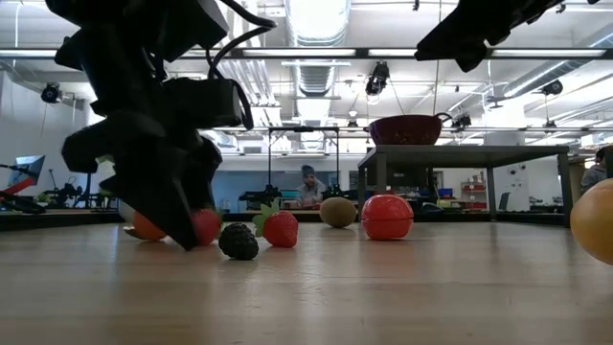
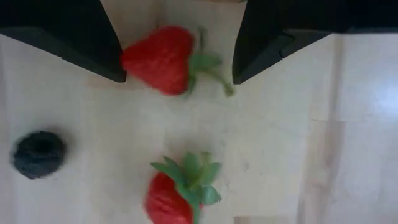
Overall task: Pick & Place Fruit
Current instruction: Put the strawberry into the violet strainer bowl on the shelf
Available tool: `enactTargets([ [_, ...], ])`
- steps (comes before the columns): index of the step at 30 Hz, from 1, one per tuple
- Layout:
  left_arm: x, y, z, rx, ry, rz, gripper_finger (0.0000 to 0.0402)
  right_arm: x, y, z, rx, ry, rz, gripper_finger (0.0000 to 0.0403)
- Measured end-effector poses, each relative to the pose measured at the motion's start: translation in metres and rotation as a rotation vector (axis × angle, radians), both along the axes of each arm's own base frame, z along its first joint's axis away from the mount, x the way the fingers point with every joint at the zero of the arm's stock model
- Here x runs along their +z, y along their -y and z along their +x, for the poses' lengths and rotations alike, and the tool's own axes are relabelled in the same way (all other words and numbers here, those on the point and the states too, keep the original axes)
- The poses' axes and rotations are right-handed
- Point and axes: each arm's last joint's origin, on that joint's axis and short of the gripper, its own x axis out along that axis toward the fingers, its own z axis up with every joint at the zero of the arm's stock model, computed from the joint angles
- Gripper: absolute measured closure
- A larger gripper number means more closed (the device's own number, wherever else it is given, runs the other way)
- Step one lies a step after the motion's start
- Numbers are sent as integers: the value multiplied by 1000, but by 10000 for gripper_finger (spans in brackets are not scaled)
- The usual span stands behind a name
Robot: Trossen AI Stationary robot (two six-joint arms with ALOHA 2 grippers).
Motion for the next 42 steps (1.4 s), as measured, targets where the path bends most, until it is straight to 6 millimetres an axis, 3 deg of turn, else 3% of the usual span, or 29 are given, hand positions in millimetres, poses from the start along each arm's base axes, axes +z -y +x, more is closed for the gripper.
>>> enactTargets([
  [6,0,-1,0,-2,6,32,133,0,0,0,0,0,0,335],
  [18,1,-1,0,-5,8,29,264,0,0,0,2,-2,-4,356],
  [25,7,0,3,-14,13,25,252,-1,0,0,0,-5,-1,337],
  [28,16,0,5,0,44,37,240,-2,0,0,0,-9,-1,329],
  [32,33,-3,5,44,121,92,253,-3,0,0,0,-8,-1,319],
  [37,60,-8,6,90,285,144,263,-4,0,2,1,50,9,309],
  [42,84,-10,15,125,530,149,242,0,-2,5,32,153,-11,299],
])
